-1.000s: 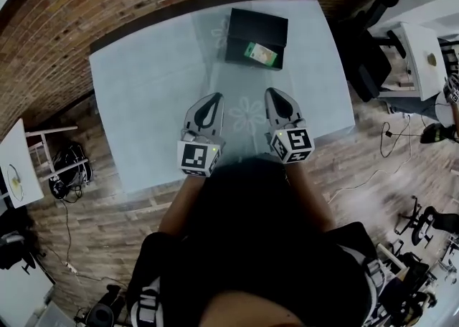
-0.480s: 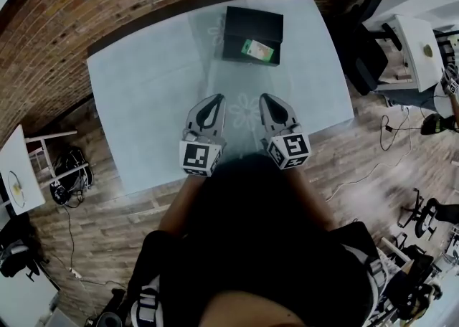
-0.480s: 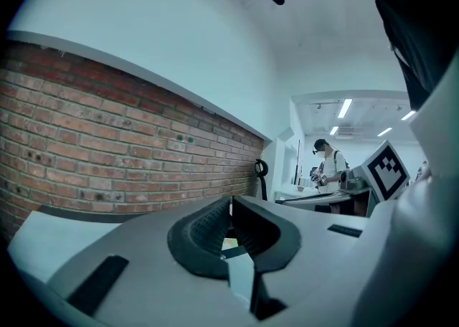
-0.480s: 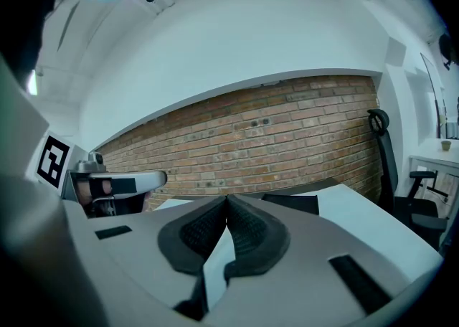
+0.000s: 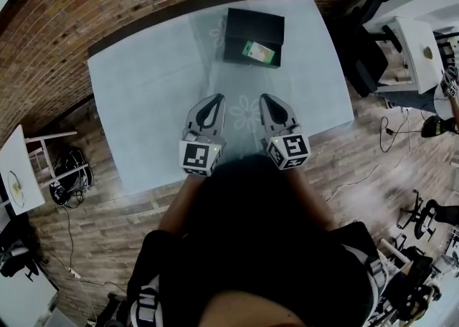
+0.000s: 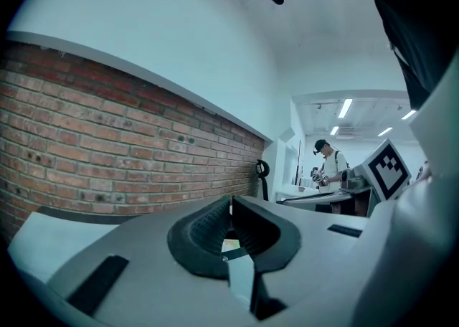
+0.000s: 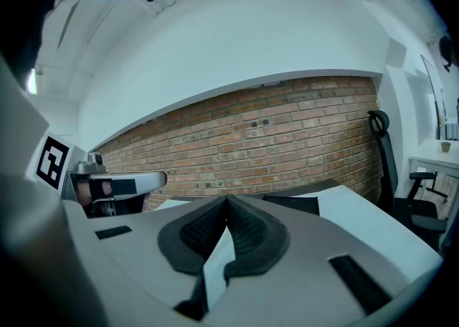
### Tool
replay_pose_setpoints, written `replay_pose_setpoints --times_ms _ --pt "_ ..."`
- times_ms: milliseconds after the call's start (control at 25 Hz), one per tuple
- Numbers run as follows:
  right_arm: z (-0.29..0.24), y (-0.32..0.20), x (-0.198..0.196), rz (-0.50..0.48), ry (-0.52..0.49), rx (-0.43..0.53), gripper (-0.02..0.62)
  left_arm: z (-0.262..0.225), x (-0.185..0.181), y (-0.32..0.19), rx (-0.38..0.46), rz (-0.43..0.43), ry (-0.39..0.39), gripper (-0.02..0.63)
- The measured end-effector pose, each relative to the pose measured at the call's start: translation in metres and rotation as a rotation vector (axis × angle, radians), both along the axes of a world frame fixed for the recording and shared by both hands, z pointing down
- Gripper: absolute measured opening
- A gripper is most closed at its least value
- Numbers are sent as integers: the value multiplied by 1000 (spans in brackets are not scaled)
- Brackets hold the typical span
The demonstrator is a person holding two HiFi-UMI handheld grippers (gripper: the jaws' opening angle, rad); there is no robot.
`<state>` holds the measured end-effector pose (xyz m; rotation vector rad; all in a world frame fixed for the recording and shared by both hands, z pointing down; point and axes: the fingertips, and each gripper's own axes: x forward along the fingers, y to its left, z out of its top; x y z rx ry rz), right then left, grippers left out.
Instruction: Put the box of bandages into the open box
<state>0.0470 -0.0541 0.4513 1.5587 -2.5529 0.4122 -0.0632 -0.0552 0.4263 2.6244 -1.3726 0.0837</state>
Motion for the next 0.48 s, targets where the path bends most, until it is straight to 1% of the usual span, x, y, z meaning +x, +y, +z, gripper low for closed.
replay_pose_setpoints --times_ms 480 --pt "0 -3 -4 -7 14 3 26 2 -1 -3 -5 -2 6 38"
